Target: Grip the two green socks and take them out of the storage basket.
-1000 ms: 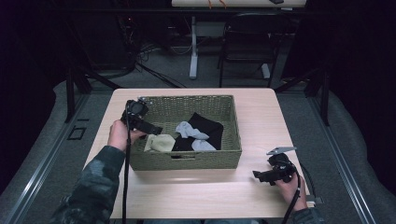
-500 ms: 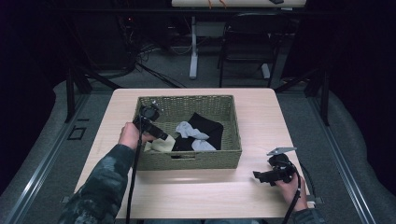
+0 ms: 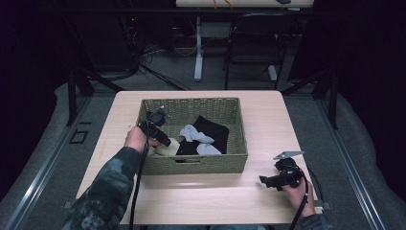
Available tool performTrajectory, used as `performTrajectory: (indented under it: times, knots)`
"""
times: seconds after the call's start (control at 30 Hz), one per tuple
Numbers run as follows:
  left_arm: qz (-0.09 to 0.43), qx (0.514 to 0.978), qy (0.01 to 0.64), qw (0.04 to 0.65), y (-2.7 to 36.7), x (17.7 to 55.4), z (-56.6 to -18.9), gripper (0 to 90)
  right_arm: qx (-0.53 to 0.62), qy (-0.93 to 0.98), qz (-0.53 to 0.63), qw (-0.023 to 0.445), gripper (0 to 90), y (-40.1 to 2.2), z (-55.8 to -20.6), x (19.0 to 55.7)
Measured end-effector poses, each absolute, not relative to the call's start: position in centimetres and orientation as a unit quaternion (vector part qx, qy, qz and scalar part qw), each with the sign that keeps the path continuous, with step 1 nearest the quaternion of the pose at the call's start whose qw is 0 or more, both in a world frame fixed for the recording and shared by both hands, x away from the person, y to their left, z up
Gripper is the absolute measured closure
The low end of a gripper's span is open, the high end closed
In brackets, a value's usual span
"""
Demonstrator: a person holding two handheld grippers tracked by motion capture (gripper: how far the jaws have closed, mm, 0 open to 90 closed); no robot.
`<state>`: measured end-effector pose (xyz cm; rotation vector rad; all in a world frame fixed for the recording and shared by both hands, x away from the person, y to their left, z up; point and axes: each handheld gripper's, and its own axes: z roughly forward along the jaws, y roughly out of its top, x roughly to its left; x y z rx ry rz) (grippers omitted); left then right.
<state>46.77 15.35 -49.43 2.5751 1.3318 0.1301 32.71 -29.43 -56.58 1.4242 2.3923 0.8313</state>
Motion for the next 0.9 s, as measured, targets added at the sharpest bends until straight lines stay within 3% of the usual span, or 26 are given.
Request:
performTrajectory:
  times: [0.17,0.3,0.4,0.43,0.57,0.9]
  knots:
    - [0.035,0.882,0.459,0.103,15.3,47.0,-50.1,34.6,0.486,0.818,0.283,0.118,9.7,-29.4,-56.6,32.7]
    - [0.035,0.887,0.453,0.084,15.1,47.1,-50.3,49.3,0.485,0.819,0.283,0.118,9.7,-29.4,-56.6,32.7]
    - [0.032,0.891,0.446,0.084,15.1,47.0,-50.3,67.1,0.485,0.819,0.283,0.118,9.7,-29.4,-56.5,32.7]
    - [0.032,0.892,0.442,0.082,15.1,46.9,-50.4,67.1,0.485,0.819,0.283,0.118,9.7,-29.4,-56.5,32.7]
    - [0.037,0.896,0.432,0.093,15.0,46.7,-50.0,81.9,0.486,0.819,0.281,0.118,9.7,-29.4,-56.6,32.7]
    - [0.056,0.893,0.423,0.143,15.7,45.6,-46.5,83.4,0.486,0.818,0.284,0.117,9.7,-29.4,-56.6,32.7]
